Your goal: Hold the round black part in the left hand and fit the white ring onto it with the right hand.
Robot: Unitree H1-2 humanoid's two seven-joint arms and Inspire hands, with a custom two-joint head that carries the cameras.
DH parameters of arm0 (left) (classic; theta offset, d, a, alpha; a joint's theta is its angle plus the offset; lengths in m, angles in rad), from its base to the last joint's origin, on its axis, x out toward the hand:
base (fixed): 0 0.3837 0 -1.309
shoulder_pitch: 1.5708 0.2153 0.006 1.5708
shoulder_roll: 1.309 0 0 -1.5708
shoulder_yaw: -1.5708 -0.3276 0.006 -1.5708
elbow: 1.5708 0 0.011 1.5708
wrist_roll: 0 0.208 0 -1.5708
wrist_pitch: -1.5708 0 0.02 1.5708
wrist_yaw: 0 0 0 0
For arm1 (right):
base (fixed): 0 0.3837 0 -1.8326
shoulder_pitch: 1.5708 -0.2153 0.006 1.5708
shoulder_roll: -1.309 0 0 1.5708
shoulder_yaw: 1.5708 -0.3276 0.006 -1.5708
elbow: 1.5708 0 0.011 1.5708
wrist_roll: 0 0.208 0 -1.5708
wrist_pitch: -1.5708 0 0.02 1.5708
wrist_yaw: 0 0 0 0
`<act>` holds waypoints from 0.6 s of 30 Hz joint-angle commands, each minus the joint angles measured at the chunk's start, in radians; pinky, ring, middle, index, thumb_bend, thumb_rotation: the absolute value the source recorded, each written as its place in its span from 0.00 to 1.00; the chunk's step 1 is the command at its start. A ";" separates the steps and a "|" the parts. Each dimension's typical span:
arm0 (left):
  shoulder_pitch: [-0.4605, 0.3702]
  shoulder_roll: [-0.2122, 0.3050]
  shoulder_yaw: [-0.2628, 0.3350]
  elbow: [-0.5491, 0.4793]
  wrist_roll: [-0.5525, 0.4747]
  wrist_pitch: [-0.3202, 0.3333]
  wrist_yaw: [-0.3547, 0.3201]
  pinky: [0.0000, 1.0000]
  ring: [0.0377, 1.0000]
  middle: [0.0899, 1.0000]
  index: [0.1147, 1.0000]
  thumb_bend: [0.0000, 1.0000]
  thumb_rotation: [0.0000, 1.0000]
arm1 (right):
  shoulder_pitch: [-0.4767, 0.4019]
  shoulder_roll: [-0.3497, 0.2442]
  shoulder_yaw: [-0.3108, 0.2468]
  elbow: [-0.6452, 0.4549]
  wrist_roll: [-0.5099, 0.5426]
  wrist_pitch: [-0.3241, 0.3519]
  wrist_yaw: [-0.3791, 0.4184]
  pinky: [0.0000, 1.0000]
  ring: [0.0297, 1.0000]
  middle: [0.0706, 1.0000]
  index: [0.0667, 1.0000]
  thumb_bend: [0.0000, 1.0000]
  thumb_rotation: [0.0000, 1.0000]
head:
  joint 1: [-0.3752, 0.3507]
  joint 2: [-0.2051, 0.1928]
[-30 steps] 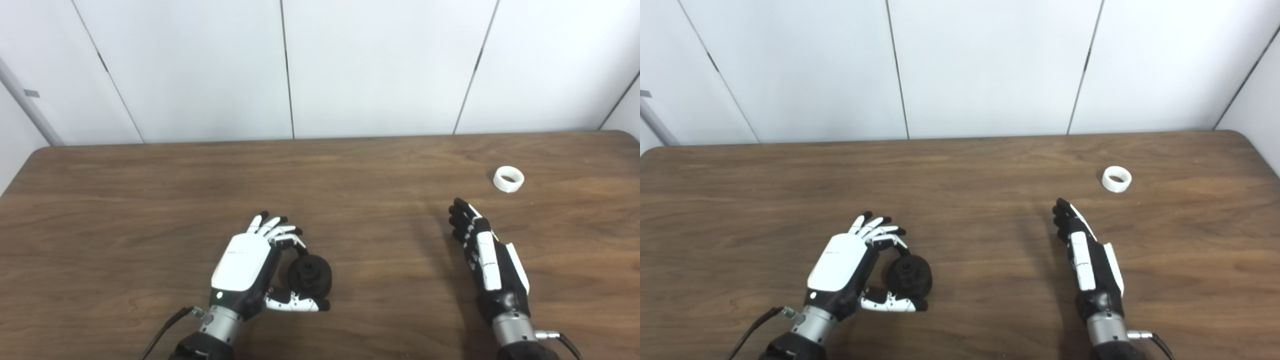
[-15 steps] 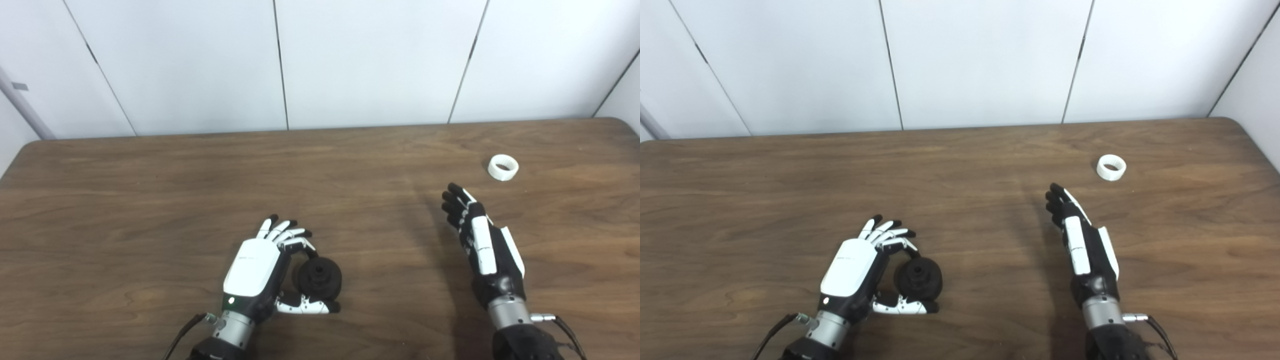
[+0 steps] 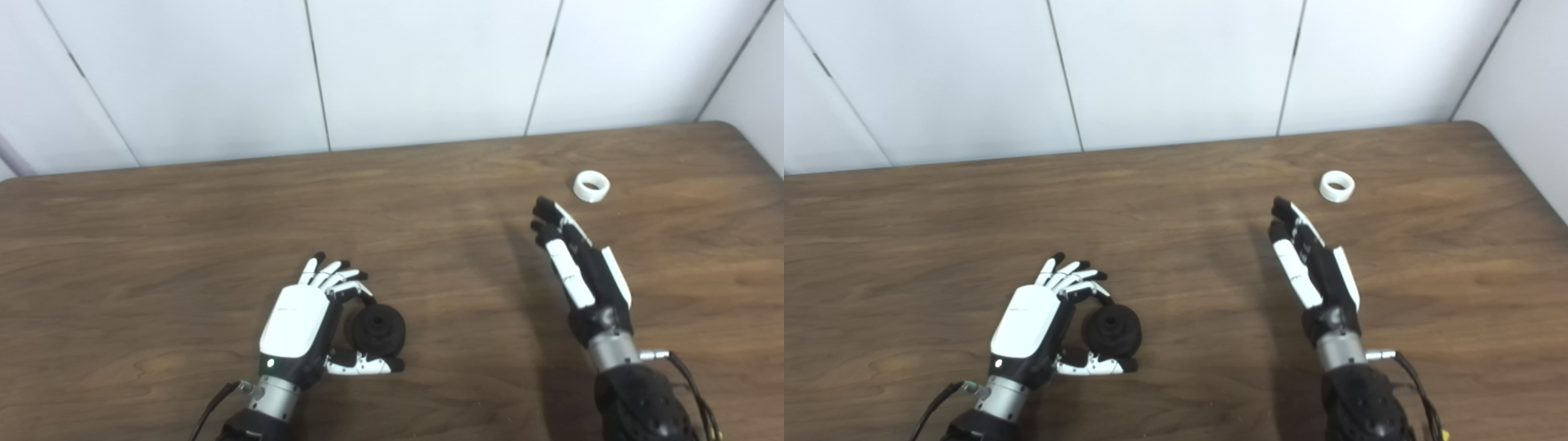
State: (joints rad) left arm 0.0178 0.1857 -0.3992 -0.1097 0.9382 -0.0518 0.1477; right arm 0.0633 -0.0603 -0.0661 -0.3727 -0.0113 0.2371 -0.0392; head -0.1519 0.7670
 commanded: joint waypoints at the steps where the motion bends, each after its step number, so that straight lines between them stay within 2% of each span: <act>1: -0.006 0.009 -0.002 0.029 0.001 -0.023 0.013 1.00 0.88 0.77 0.42 0.52 0.06 | -0.042 -0.026 0.008 -0.042 -0.107 0.005 -0.029 0.84 0.86 0.86 0.83 0.64 0.53 | -0.019 -0.003; 3: -0.007 0.012 0.000 0.035 -0.005 -0.027 0.015 1.00 0.88 0.76 0.42 0.52 0.06 | -0.064 -0.050 0.008 -0.052 -0.190 0.034 -0.042 0.85 0.86 0.84 0.81 0.67 0.50 | -0.031 -0.007; 6: -0.006 0.015 0.005 0.039 -0.013 -0.025 0.011 1.00 0.88 0.76 0.42 0.52 0.06 | -0.102 -0.079 -0.012 -0.049 -0.215 0.057 -0.038 0.80 0.85 0.84 0.80 0.72 0.43 | -0.067 -0.016; 10: -0.006 0.023 0.009 0.040 -0.017 -0.028 0.011 1.00 0.88 0.76 0.42 0.52 0.06 | -0.157 -0.136 -0.036 -0.024 -0.259 0.064 -0.036 0.79 0.83 0.82 0.77 0.75 0.30 | -0.090 -0.017; 13: -0.007 0.028 0.011 0.039 -0.019 -0.030 0.012 1.00 0.88 0.76 0.42 0.52 0.06 | -0.194 -0.179 -0.045 -0.007 -0.298 0.077 -0.034 0.86 0.86 0.83 0.76 0.78 0.28 | -0.103 -0.019; 16: -0.009 0.033 0.012 0.040 -0.024 -0.032 0.012 1.00 0.87 0.76 0.42 0.52 0.05 | -0.229 -0.221 -0.048 0.007 -0.340 0.103 -0.027 0.94 0.90 0.85 0.75 0.80 0.30 | -0.121 -0.020; 18: -0.009 0.035 0.012 0.041 -0.026 -0.033 0.013 1.00 0.87 0.75 0.42 0.52 0.05 | -0.249 -0.241 -0.045 0.012 -0.366 0.123 -0.023 0.94 0.91 0.85 0.74 0.80 0.29 | -0.135 -0.024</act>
State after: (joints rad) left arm 0.0102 0.1979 -0.3935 -0.1004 0.9093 -0.0553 0.1426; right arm -0.1435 -0.2766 -0.1053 -0.3430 -0.3481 0.3586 -0.0639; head -0.2883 0.7425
